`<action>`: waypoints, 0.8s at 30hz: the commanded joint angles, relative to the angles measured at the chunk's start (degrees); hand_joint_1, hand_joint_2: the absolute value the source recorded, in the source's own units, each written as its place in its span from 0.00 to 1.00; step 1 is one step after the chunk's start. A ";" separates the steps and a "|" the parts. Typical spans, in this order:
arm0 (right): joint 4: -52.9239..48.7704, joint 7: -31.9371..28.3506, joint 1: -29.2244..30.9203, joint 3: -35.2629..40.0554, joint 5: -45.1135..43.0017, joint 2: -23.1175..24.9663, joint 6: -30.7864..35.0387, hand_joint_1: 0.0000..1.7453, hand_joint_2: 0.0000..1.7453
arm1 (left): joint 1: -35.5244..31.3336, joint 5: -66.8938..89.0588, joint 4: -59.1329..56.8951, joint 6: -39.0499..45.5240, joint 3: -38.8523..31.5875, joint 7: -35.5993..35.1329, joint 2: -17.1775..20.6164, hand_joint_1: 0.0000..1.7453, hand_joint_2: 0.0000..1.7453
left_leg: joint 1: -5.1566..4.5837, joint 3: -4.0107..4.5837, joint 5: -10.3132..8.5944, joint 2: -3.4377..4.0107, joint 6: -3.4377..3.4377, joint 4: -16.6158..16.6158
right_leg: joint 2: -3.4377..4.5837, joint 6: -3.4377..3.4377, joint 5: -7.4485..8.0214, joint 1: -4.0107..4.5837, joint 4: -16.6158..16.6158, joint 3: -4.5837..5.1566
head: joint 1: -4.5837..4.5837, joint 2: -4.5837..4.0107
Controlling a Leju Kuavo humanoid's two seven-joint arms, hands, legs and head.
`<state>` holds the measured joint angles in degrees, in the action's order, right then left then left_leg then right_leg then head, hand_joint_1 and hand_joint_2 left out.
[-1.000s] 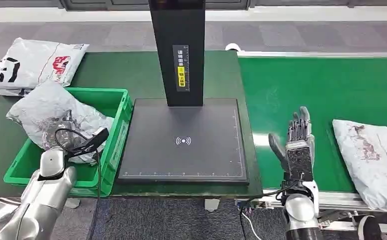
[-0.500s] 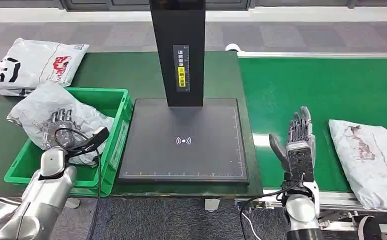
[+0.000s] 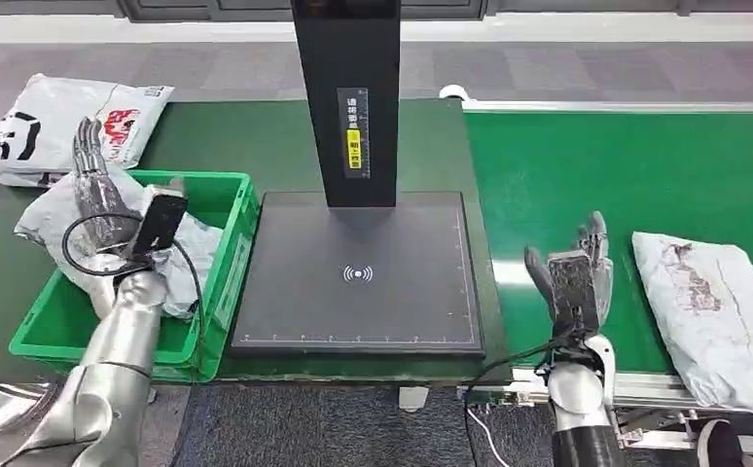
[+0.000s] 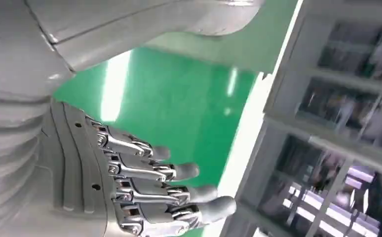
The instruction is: Moved the parcel from conveyor to table for the left to box.
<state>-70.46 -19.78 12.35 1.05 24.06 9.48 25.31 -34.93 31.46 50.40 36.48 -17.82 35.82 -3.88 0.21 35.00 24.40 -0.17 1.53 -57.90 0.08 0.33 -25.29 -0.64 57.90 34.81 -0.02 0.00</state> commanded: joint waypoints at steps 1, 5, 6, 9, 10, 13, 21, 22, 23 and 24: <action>14.61 -2.06 5.28 -5.53 0.06 -2.57 1.02 0.00 1.00 | -0.25 -13.73 -4.57 0.96 20.15 1.33 -3.85 0.00 1.00 | 0.05 -0.07 -0.08 -0.57 -0.12 0.12 | -0.55 -0.11 -0.02 0.07 -0.26 -0.38 | 0.02 0.00; 14.25 -1.77 5.22 -5.37 0.21 -2.48 1.12 0.00 1.00 | -0.29 -14.04 -4.15 0.54 20.25 1.12 -3.30 0.00 1.00 | -0.05 -0.05 0.08 0.01 -0.06 0.06 | 0.07 -0.11 0.06 0.00 -0.07 -0.12 | 0.02 0.00; 14.19 -1.67 5.25 -5.34 0.24 -2.44 1.16 0.00 1.00 | -0.32 -14.08 -4.03 0.46 20.28 1.07 -3.17 0.00 1.00 | -0.06 -0.06 0.07 0.00 -0.04 0.06 | 0.03 -0.11 0.04 -0.01 -0.06 -0.09 | 0.02 0.00; 15.41 -0.96 5.03 -4.86 1.75 -2.97 2.11 0.00 1.00 | 1.48 -13.35 -3.23 2.44 22.01 3.23 -4.61 0.00 1.00 | 0.03 -0.07 0.08 -0.02 -0.03 0.07 | 0.01 -0.06 0.01 0.03 -0.09 -0.09 | 0.02 0.00; 16.31 -1.23 5.40 -5.01 1.85 -3.02 2.45 0.00 1.00 | 1.50 -13.61 -3.95 2.17 22.58 3.35 -5.10 0.00 1.00 | 0.06 -0.16 0.06 -0.07 -0.05 0.16 | -0.04 -0.07 0.01 0.03 -0.20 -0.21 | 0.02 0.00; 20.63 -1.06 8.59 -6.73 3.60 -2.91 4.85 0.00 1.00 | 0.08 -18.55 -7.03 -3.74 23.84 2.08 -6.91 0.00 1.00 | 0.06 -0.14 0.04 -0.08 -0.03 0.16 | -0.04 -0.05 -0.03 0.06 -0.17 -0.18 | 0.02 0.00; 31.49 10.36 9.83 -13.79 28.41 -7.52 14.69 0.00 1.00 | -2.01 -27.06 -21.34 -30.31 31.31 -2.53 -9.52 0.00 1.00 | 0.06 -0.19 -0.01 -0.31 -0.05 0.19 | -0.30 -0.08 -0.03 0.04 -0.25 -0.33 | 0.02 0.00; 35.19 19.30 11.06 -15.28 38.28 -9.12 14.69 0.00 1.00 | -1.81 -27.14 -21.75 -30.55 31.83 -2.51 -9.63 0.00 1.00 | 0.03 -0.20 -0.03 -0.35 -0.07 0.25 | -0.35 -0.11 0.00 0.01 -0.32 -0.38 | 0.02 0.00; 38.66 23.62 12.66 -16.27 43.49 -10.23 14.69 0.00 1.00 | -1.95 -27.13 -22.01 -30.80 32.25 -2.60 -9.54 0.00 1.00 | 0.00 -0.18 0.01 -0.24 -0.07 0.17 | -0.24 -0.12 -0.03 -0.03 -0.20 -0.29 | 0.02 0.00; 39.16 26.39 12.82 -17.12 47.25 -10.97 14.69 0.00 1.00 | -2.20 -27.33 -22.28 -30.94 32.21 -3.13 -9.56 0.00 1.00 | -0.02 -0.12 0.02 -0.19 -0.07 0.11 | -0.17 -0.12 -0.02 -0.08 -0.12 -0.21 | 0.04 0.00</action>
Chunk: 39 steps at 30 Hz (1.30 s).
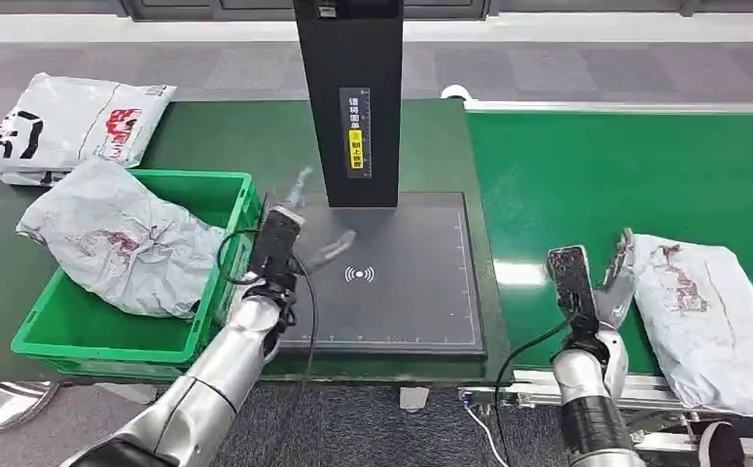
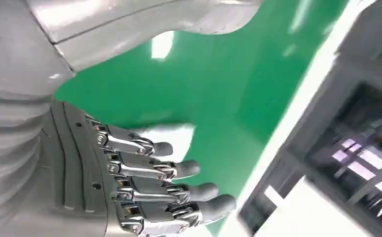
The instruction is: Moved the parcel from conveyor to table for the left to box.
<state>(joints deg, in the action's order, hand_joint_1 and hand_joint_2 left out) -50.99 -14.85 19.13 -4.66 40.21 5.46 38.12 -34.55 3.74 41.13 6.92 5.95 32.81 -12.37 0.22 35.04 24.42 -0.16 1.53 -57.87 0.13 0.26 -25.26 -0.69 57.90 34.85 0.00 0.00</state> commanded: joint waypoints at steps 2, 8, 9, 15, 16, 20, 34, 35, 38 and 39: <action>22.94 28.89 7.01 -12.48 38.34 -8.58 1.88 0.00 1.00 | -3.34 0.45 -13.59 -1.50 8.63 -1.14 -1.15 0.00 1.00 | -0.05 -0.14 0.07 -0.09 -0.11 0.06 | -0.10 -0.04 -0.03 -0.08 -0.09 -0.18 | 0.00 0.00; 30.24 38.62 9.05 -14.03 46.48 -11.69 0.70 0.00 1.00 | -4.73 0.40 -15.46 -2.43 8.80 -4.04 -1.85 0.00 1.00 | -0.07 -0.04 0.08 -0.12 -0.14 0.00 | -0.10 -0.07 -0.03 -0.11 -0.03 -0.07 | 0.00 0.00; 30.59 39.19 8.92 -14.10 47.28 -11.93 -0.36 0.00 1.00 | -4.62 0.03 -15.48 -2.57 8.49 -3.63 -1.79 0.00 1.00 | -0.07 -0.13 0.08 -0.14 -0.16 0.06 | -0.15 -0.07 -0.03 -0.10 -0.11 -0.17 | 0.00 0.00; 32.60 44.65 9.39 -15.11 49.79 -12.09 -10.82 0.00 1.00 | -5.14 -0.29 -15.59 -3.47 8.47 -2.87 -1.60 0.00 1.00 | -0.09 -0.04 0.10 -0.04 -0.14 0.01 | -0.04 -0.06 -0.03 -0.11 -0.02 -0.03 | 0.02 0.00; 33.22 45.84 9.52 -15.50 49.79 -12.26 -13.69 0.00 1.00 | -5.39 -0.22 -15.62 -3.79 8.64 -2.96 -1.70 0.00 1.00 | -0.08 -0.08 0.11 -0.02 -0.15 0.03 | -0.02 -0.06 -0.03 -0.11 -0.04 -0.07 | 0.00 0.00; 33.22 45.81 9.28 -15.73 49.78 -12.43 -14.52 0.00 1.00 | -5.65 -0.23 -15.64 -3.75 8.69 -3.23 -1.84 0.00 1.00 | -0.03 -0.13 0.11 -0.03 -0.17 0.05 | -0.05 -0.06 -0.01 -0.05 -0.13 -0.15 | 0.00 0.00; 29.51 34.06 8.81 -25.03 44.80 -9.37 -18.83 1.00 1.00 | -7.57 4.46 -15.14 -1.28 11.49 -4.65 -2.30 0.00 1.00 | -0.02 -0.09 0.14 0.09 -0.22 -0.01 | 0.05 -0.14 0.01 -0.05 -0.07 -0.16 | 0.02 0.00; 27.89 33.24 8.89 -24.71 45.77 -8.73 -16.46 1.00 1.00 | -7.34 4.48 -14.90 -0.99 11.28 -4.59 -2.22 0.00 1.00 | -0.02 -0.14 0.13 0.12 -0.23 0.03 | 0.07 -0.14 0.03 -0.05 -0.12 -0.20 | 0.02 0.00; 27.25 33.59 9.10 -24.76 46.08 -8.43 -17.10 1.00 1.00 | -7.19 4.56 -14.70 -1.05 11.19 -4.57 -2.17 0.00 1.00 | -0.03 -0.11 0.14 0.19 -0.20 0.02 | 0.14 -0.13 0.05 -0.07 -0.07 -0.13 | 0.02 0.00; 27.19 33.62 8.97 -24.77 46.15 -8.37 -17.05 1.00 1.00 | -7.13 4.58 -14.68 -1.02 11.20 -4.57 -2.19 0.00 1.00 | -0.06 -0.08 0.13 0.09 -0.20 0.00 | 0.05 -0.15 0.03 -0.10 -0.02 -0.11 | 0.00 0.00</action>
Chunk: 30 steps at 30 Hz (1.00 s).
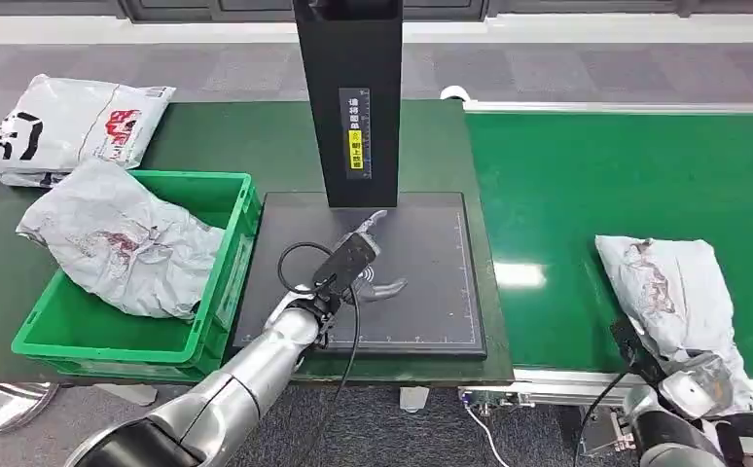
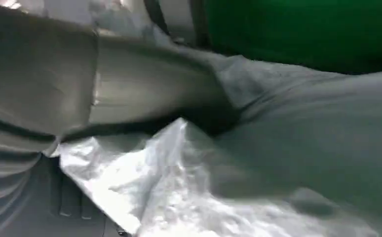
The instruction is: Moved the parcel from conveyor to table for the left to box.
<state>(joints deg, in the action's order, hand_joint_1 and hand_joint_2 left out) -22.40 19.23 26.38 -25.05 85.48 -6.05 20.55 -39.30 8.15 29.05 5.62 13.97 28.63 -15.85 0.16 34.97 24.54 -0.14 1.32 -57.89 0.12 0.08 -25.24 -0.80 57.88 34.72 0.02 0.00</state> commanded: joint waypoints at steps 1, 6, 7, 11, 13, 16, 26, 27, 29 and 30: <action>-1.46 -0.50 1.60 -4.45 0.92 3.16 0.57 1.00 1.00 | -2.37 0.20 -2.58 0.31 3.17 -0.39 1.25 0.00 1.00 | 0.03 -0.08 -0.01 0.12 0.01 0.08 | 0.09 0.05 0.03 0.04 -0.09 -0.03 | 0.00 0.00; -1.48 -0.57 1.49 -4.54 0.96 3.15 0.63 1.00 1.00 | -2.36 0.22 -2.57 0.31 3.16 -0.40 1.24 0.00 1.00 | 0.01 -0.05 -0.02 0.06 -0.03 0.03 | 0.03 0.02 -0.02 0.04 -0.03 -0.03 | -0.02 0.00; -1.48 -0.57 1.49 -4.54 0.96 3.15 0.63 1.00 1.00 | -2.36 0.22 -2.57 0.31 3.16 -0.40 1.24 0.00 1.00 | -0.01 -0.04 -0.02 0.05 -0.03 0.03 | 0.03 0.01 -0.02 0.02 -0.01 -0.01 | 0.00 0.00; -3.78 -6.04 1.12 -4.04 1.33 3.94 4.58 1.00 1.00 | -1.92 0.11 -2.08 0.88 2.66 0.29 1.33 0.00 1.00 | 0.00 -0.02 -0.03 0.03 -0.05 0.03 | 0.01 0.02 -0.03 0.01 -0.01 -0.01 | 0.00 0.00; -16.37 -16.27 -0.55 -4.44 -2.44 8.75 12.55 1.00 1.00 | -0.76 -0.39 -0.63 2.53 1.13 1.00 2.11 0.00 1.00 | -0.01 -0.04 -0.02 0.09 -0.05 0.04 | 0.08 0.02 -0.03 -0.01 -0.01 0.01 | -0.02 0.00; -49.73 -34.03 -8.36 5.31 -19.93 17.08 14.77 1.00 1.00 | 1.10 -2.15 2.60 5.45 -2.32 4.98 2.39 0.00 1.00 | -0.05 0.10 -0.01 0.30 -0.03 0.05 | 0.33 0.05 0.03 -0.05 0.04 0.19 | 0.00 0.00; -45.54 -33.66 -6.46 38.36 -26.88 16.45 18.90 1.00 1.00 | -0.48 -7.78 3.52 12.75 -9.41 9.32 3.73 0.00 1.00 | 0.04 -0.04 -0.04 0.45 0.12 0.18 | 0.47 0.15 -0.01 0.22 0.00 0.17 | -0.02 0.00; -43.55 -34.32 -6.05 39.61 -28.02 16.54 19.37 1.00 1.00 | -0.28 -8.09 3.62 13.27 -9.76 9.67 3.93 0.00 1.00 | 0.05 -0.02 -0.09 0.44 0.19 0.19 | 0.46 0.15 -0.01 0.21 0.03 0.20 | -0.02 0.00; -39.42 -36.70 -5.96 42.25 -32.05 16.52 19.42 1.00 1.00 | 0.23 -8.83 4.07 13.20 -10.06 10.61 4.74 0.00 1.00 | 0.05 -0.06 -0.09 0.41 0.18 0.22 | 0.43 0.17 -0.03 0.21 0.00 0.14 | -0.02 0.00; -37.58 -37.15 -6.54 44.12 -33.45 16.50 16.74 1.00 1.00 | 0.97 -9.03 4.87 13.67 -10.25 11.37 5.16 0.00 1.00 | 0.11 -0.14 -0.09 0.48 0.18 0.28 | 0.48 0.17 0.00 0.25 -0.09 0.06 | -0.02 0.00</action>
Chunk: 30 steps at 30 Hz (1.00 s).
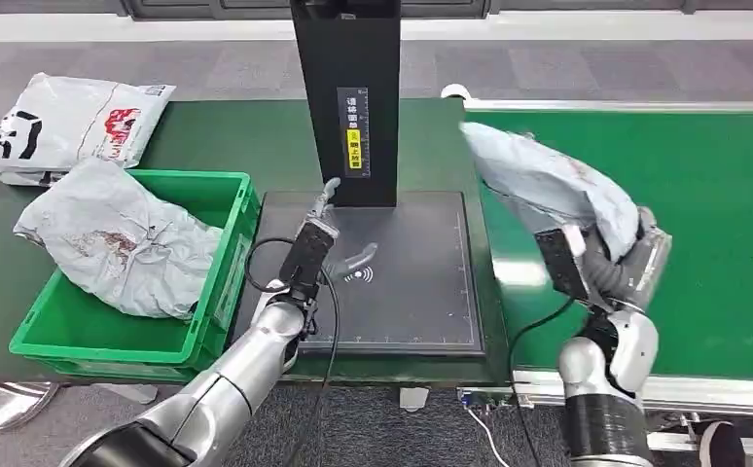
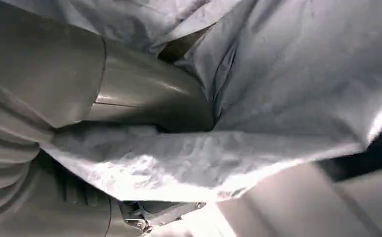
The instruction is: Moved the parcel from conveyor to table for the left to box.
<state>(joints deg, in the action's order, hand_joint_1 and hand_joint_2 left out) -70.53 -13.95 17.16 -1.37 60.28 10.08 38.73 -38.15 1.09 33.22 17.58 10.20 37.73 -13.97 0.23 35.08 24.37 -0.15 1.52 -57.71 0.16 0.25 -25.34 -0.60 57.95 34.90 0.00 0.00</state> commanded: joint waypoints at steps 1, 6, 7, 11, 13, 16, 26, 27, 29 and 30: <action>11.60 -4.15 2.14 21.53 -9.04 0.49 -2.07 1.00 1.00 | 0.41 -2.17 1.38 1.28 -6.45 2.22 3.56 0.00 1.00 | 0.04 -0.23 0.07 0.40 -0.01 0.08 | 0.38 0.01 0.07 0.05 -0.14 -0.13 | 0.00 0.00; 16.27 -4.34 2.12 26.42 -14.88 0.39 -10.91 1.00 1.00 | 1.66 -2.35 2.75 1.34 -5.97 1.51 4.14 0.00 1.00 | 0.03 -0.25 0.08 0.22 -0.02 0.12 | 0.22 0.01 0.02 0.02 -0.16 -0.21 | 0.00 0.00; 16.27 -4.34 2.12 26.42 -14.88 0.39 -10.91 1.00 1.00 | 1.66 -2.35 2.75 1.34 -5.97 1.51 4.14 0.00 1.00 | 0.02 -0.15 0.06 0.11 -0.01 0.07 | 0.11 0.01 0.00 0.00 -0.09 -0.14 | 0.00 0.00; 16.19 -4.30 2.48 26.26 -15.00 0.21 -10.98 1.00 1.00 | 1.61 -2.35 2.76 1.46 -5.96 1.52 4.01 0.00 1.00 | 0.02 -0.09 0.06 -0.03 -0.02 0.06 | -0.03 0.01 -0.03 0.00 -0.09 -0.11 | 0.00 0.00; 16.59 -2.24 2.37 28.71 -15.44 -0.54 -17.32 1.00 1.00 | 1.67 -2.41 2.64 1.38 -5.38 1.22 4.21 0.00 1.00 | 0.03 -0.09 0.06 -0.03 -0.03 0.05 | -0.04 0.00 -0.01 0.01 -0.12 -0.14 | 0.00 0.00; 18.92 0.18 2.19 33.95 -14.81 -1.53 -27.19 1.00 1.00 | 1.12 -2.71 2.39 0.73 -4.34 0.27 4.33 0.00 1.00 | 0.05 -0.05 0.07 -0.01 -0.01 0.04 | 0.00 0.01 0.00 0.02 -0.11 -0.11 | 0.00 0.00; 20.24 8.76 2.55 33.34 -13.41 -2.63 -34.31 0.00 1.00 | -5.32 -2.67 -3.30 -0.08 -0.89 -3.18 0.02 0.00 1.00 | 0.07 -0.07 -0.03 -0.39 -0.01 0.06 | -0.40 -0.02 -0.03 0.11 -0.20 -0.22 | 0.00 0.00; 17.86 9.49 1.42 31.38 -13.44 -3.04 -34.00 0.00 1.00 | -5.72 -2.65 -3.26 -0.15 -0.49 -3.56 -0.42 0.00 1.00 | 0.06 -0.12 -0.03 -0.35 -0.02 0.10 | -0.37 -0.03 -0.02 0.10 -0.26 -0.27 | 0.00 0.00; 17.26 9.59 1.26 31.13 -13.28 -3.32 -34.30 0.00 1.00 | -5.81 -2.64 -3.22 0.02 -0.39 -3.71 -0.56 0.00 1.00 | 0.03 -0.06 -0.02 -0.37 0.01 0.04 | -0.37 -0.02 -0.04 0.07 -0.16 -0.18 | 0.00 0.00; 17.26 9.59 1.26 31.13 -13.28 -3.32 -34.30 0.00 1.00 | -5.81 -2.64 -3.22 0.02 -0.39 -3.71 -0.56 0.00 1.00 | 0.05 -0.09 -0.03 -0.41 -0.01 0.07 | -0.41 -0.01 -0.02 0.08 -0.23 -0.22 | 0.00 0.00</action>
<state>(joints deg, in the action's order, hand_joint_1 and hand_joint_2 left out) -52.94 -6.02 18.48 31.02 47.02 10.45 4.02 -39.52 -1.51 34.95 17.59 7.23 34.77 -12.96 0.23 35.10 24.35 -0.26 1.62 -57.74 0.11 0.32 -25.33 -0.60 57.94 34.99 0.00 0.00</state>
